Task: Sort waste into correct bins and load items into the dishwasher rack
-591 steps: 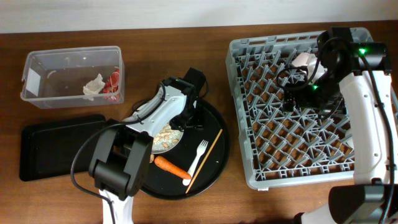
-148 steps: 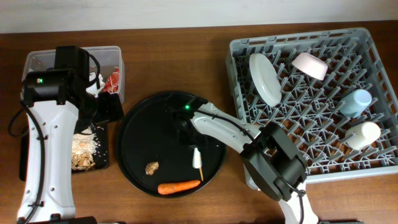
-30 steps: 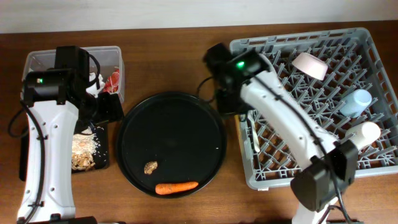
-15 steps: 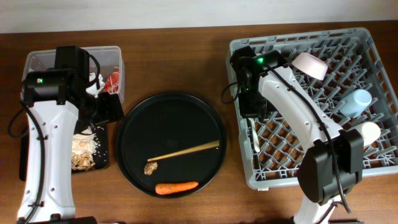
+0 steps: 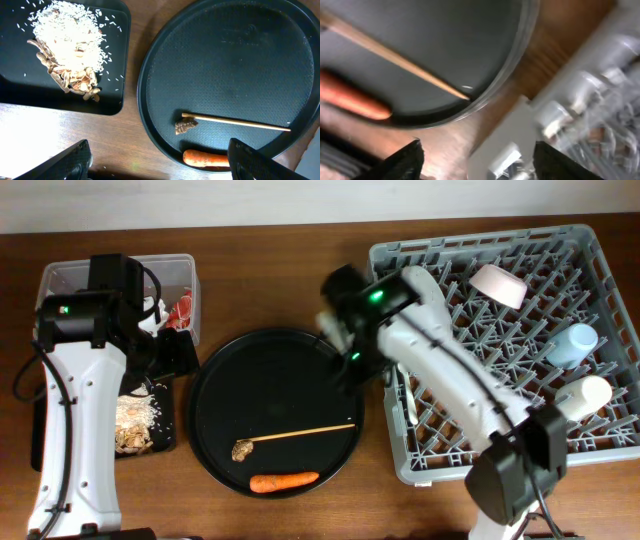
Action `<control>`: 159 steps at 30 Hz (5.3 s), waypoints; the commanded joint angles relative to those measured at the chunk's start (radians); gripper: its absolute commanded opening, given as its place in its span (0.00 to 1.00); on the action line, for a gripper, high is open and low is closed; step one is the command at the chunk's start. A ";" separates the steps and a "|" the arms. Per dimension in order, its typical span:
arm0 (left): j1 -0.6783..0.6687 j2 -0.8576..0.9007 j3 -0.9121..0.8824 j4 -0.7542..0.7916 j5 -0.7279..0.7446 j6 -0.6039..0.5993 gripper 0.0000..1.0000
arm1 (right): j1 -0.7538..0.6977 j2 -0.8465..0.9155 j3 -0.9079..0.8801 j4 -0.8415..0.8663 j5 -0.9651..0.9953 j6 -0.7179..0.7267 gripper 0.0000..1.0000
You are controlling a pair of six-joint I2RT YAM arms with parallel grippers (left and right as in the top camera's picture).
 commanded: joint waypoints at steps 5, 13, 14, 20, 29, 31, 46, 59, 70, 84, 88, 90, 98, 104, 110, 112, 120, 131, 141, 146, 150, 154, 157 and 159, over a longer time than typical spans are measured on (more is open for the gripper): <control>0.003 -0.003 -0.003 -0.001 -0.007 -0.010 0.87 | 0.151 0.016 -0.116 0.189 -0.055 -0.183 0.75; 0.003 -0.003 -0.003 0.003 -0.007 -0.010 0.87 | 0.279 0.016 -0.393 0.501 -0.051 -0.270 0.80; 0.003 -0.003 -0.003 0.003 -0.007 -0.010 0.87 | 0.287 0.016 -0.416 0.531 -0.051 -0.270 0.80; 0.003 -0.003 -0.003 0.003 -0.007 -0.010 0.87 | 0.291 0.016 -0.505 0.651 -0.051 -0.269 0.76; 0.003 -0.003 -0.003 0.000 -0.007 -0.010 0.87 | 0.290 0.016 -0.535 0.716 0.053 -0.270 0.73; 0.003 -0.003 -0.003 0.000 -0.007 -0.010 0.87 | 0.290 0.016 -0.535 0.721 0.055 -0.277 0.72; 0.003 -0.003 -0.003 0.000 -0.007 -0.010 0.87 | 0.290 0.088 -0.534 0.730 0.068 -0.277 0.30; 0.003 -0.003 -0.003 -0.001 -0.007 -0.010 0.87 | 0.290 0.084 -0.504 0.691 0.095 -0.265 0.04; 0.003 -0.003 -0.003 -0.002 -0.007 -0.009 0.87 | 0.277 0.078 -0.376 0.605 0.134 -0.172 0.04; 0.003 -0.003 -0.003 -0.002 -0.007 -0.009 0.87 | 0.040 -0.158 -0.272 0.389 0.133 0.103 0.04; 0.003 -0.003 -0.003 -0.002 -0.007 -0.009 0.87 | -0.061 -0.189 -0.272 0.310 0.134 0.103 0.04; 0.003 -0.003 -0.003 -0.006 -0.007 -0.009 0.87 | -0.149 -0.188 -0.282 0.270 0.134 0.103 0.04; 0.003 -0.003 -0.003 -0.008 -0.007 -0.009 0.87 | -0.292 -0.187 -0.293 0.229 0.126 0.102 0.04; 0.003 -0.003 -0.003 -0.009 -0.007 -0.009 0.87 | -0.297 -0.176 -0.293 0.212 0.095 0.103 0.09; 0.003 -0.003 -0.003 -0.010 -0.007 -0.009 0.92 | -0.297 -0.162 -0.294 0.205 0.073 0.102 0.28; 0.003 -0.003 -0.003 -0.010 -0.007 -0.009 0.91 | -0.297 -0.162 -0.294 0.205 0.073 0.103 0.27; 0.003 -0.003 -0.003 -0.019 -0.007 -0.009 0.92 | -0.297 -0.182 -0.294 0.195 0.051 0.103 0.21; -0.069 -0.003 -0.061 -0.011 0.066 -0.010 0.96 | -0.521 -0.430 -0.280 0.043 -0.017 0.150 0.99; -0.274 -0.002 -0.446 0.167 0.120 -0.010 0.99 | -0.644 -0.424 -0.296 -0.014 -0.033 0.128 0.99; -0.284 0.003 -0.642 0.401 0.143 -0.010 0.99 | -0.644 -0.424 -0.296 -0.012 -0.033 0.129 0.99; -0.284 0.019 -0.747 0.625 0.145 -0.010 0.99 | -0.644 -0.424 -0.296 -0.012 -0.033 0.129 0.99; -0.284 0.049 -0.755 0.705 0.143 -0.010 0.95 | -0.644 -0.424 -0.296 -0.012 -0.033 0.129 0.99; -0.284 0.080 -0.755 0.723 0.143 -0.011 0.89 | -0.644 -0.424 -0.296 -0.012 -0.033 0.128 0.99; -0.284 0.098 -0.755 0.715 0.144 -0.023 0.89 | -0.644 -0.424 -0.296 -0.013 -0.032 0.128 0.99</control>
